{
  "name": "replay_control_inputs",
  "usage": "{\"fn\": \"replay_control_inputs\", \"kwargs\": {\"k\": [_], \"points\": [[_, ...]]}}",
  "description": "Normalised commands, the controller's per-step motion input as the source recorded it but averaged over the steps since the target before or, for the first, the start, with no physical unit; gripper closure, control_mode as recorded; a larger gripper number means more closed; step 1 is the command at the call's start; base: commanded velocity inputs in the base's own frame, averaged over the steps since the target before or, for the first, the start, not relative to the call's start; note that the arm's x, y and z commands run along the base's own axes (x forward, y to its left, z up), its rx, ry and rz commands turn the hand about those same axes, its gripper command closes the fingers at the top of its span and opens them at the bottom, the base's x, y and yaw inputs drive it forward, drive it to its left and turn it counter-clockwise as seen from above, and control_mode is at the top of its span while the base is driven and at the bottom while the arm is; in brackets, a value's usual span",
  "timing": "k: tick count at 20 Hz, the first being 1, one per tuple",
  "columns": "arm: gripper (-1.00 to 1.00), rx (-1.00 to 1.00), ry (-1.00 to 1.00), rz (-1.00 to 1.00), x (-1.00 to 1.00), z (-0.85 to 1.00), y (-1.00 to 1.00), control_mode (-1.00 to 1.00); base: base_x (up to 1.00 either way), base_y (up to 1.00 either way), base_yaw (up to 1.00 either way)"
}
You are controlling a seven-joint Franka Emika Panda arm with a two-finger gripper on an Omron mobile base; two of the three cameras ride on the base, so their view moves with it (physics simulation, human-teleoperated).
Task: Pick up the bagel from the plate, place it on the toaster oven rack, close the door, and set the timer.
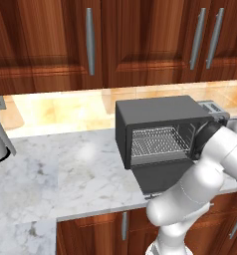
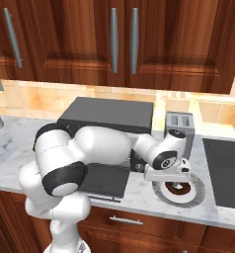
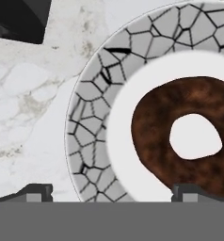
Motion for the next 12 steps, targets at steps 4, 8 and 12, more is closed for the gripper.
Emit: {"fn": "replay_control_inputs", "kwargs": {"k": [4, 8, 12], "points": [[-1.0, 0.0, 0.0, 0.07, 0.01, -0.04, 0.0, -1.0, 0.0, 0.0, 0.0], [-1.0, 0.0, 0.0, 0.07, 0.01, -0.08, 0.0, -1.0, 0.0, 0.0, 0.0], [-1.0, 0.0, 0.0, 0.05, 0.1, -0.1, 0.0, -1.0, 0.0, 0.0, 0.0]]}}
